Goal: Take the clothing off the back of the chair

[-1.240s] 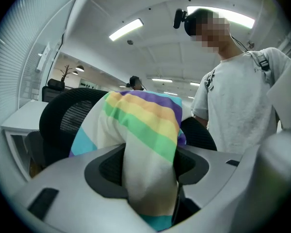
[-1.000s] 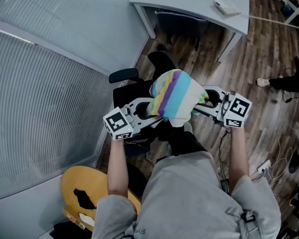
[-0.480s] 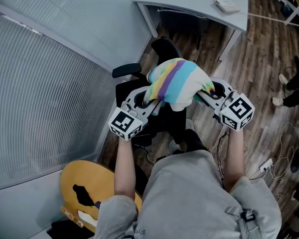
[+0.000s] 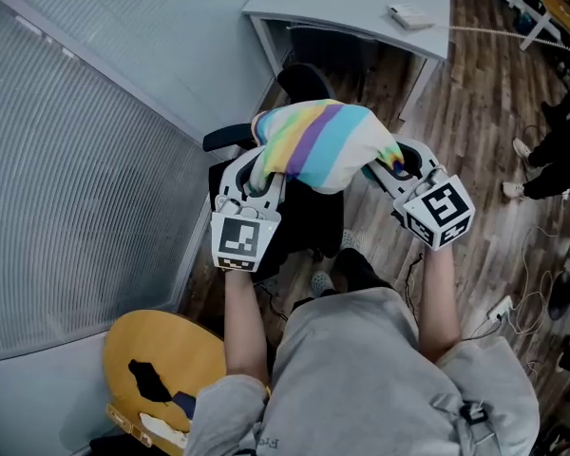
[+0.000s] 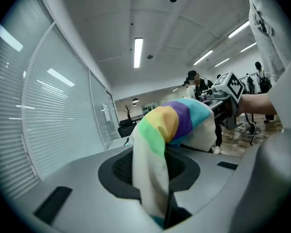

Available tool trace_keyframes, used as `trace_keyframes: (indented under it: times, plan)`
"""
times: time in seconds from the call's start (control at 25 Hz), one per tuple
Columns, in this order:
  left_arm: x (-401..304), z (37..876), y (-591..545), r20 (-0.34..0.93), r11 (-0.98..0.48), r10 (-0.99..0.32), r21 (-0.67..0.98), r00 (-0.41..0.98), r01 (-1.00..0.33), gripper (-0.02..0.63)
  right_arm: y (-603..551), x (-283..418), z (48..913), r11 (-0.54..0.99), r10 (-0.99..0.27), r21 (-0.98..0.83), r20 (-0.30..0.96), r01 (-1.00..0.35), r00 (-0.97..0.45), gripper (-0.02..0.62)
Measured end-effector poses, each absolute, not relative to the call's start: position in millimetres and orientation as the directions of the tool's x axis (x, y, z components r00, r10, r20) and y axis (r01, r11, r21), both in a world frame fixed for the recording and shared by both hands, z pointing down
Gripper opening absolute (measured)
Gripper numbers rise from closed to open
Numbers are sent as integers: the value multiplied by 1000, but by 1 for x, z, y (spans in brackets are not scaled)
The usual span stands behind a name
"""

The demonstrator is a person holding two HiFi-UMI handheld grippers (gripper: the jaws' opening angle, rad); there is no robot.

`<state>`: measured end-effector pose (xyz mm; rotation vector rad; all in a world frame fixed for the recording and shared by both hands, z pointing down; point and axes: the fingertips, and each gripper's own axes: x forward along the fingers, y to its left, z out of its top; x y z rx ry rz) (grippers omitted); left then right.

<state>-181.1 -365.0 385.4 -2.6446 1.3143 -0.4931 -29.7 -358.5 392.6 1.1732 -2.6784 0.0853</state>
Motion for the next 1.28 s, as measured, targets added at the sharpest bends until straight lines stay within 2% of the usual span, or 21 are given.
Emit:
trace_keyframes:
  times: [0.28,0.48,0.64,0.84,1.12,1.28]
  plan:
    - [-195,355,-337,149,-447,-893,-398,425,-801,104,-331,-30,363,626,-778,235,249,-744,-576,143]
    - [-196,338,-309,67,-277,-956,-523,285,-806,103,-313,-22,346,474,-880,406,209,-781,-426,143]
    - [-191,336,-271,50,-215,-972,-574,228,-790,101,-287,-14,342,345,-938,504,176,-792,-297,141]
    - [-171,337,-237,65,-203,-978,-540,200,-817,101,-261,6,347,355,-934,441,148,-824,-324,140]
    - [-134,360,-193,137,-186,-981,-495,135,-849,101,-220,41,383,461,-885,380,255,-802,-389,140]
    - [-105,372,-169,174,-197,-976,-449,131,-871,101,-201,68,397,480,-872,333,276,-811,-403,140]
